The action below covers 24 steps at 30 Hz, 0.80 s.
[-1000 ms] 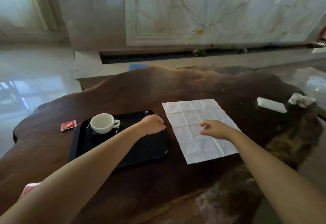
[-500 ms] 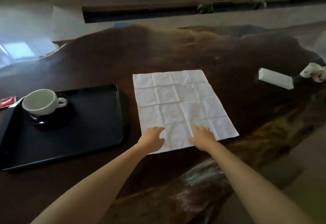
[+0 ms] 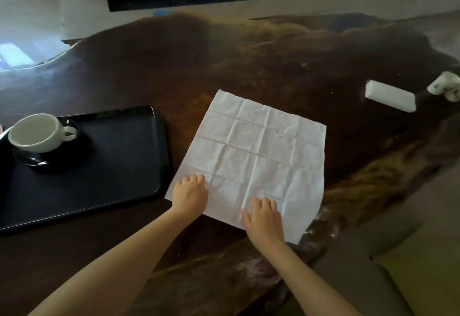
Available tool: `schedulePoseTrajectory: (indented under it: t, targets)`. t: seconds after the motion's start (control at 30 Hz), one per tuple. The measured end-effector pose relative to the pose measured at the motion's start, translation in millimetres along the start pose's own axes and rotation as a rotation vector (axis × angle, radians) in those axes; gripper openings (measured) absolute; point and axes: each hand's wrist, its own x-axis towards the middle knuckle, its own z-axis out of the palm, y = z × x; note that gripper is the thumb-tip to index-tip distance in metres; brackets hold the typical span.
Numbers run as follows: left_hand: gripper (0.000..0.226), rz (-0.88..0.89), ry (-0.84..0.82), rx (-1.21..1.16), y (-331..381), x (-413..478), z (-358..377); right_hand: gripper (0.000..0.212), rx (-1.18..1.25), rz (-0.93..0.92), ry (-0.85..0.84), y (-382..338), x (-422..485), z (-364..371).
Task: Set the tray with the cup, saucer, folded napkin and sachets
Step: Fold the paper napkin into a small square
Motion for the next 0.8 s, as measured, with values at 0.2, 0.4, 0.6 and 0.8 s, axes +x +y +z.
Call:
schedulePoseTrajectory:
  t: [0.2, 0.4, 0.6, 0.8]
  targets:
    - [0.055, 0.177, -0.132, -0.069, -3, -16, 27, 0.057, -0.117, 0.042, -0.09, 40, -1, -11]
    - [0.054, 0.094, -0.163, -0.073, -15, 12, 17, 0.06, -0.146, -0.049, -0.127, 11, -16, 0]
    - [0.051, 0.028, -0.09, -0.08, 10, 5, 12, 0.044, 0.082, -0.166, -0.238, 2, 7, -7]
    - [0.066, -0.04, -0.129, -0.021, 14, 5, 30, 0.04, 0.099, -0.07, -0.173, 77, 65, -29]
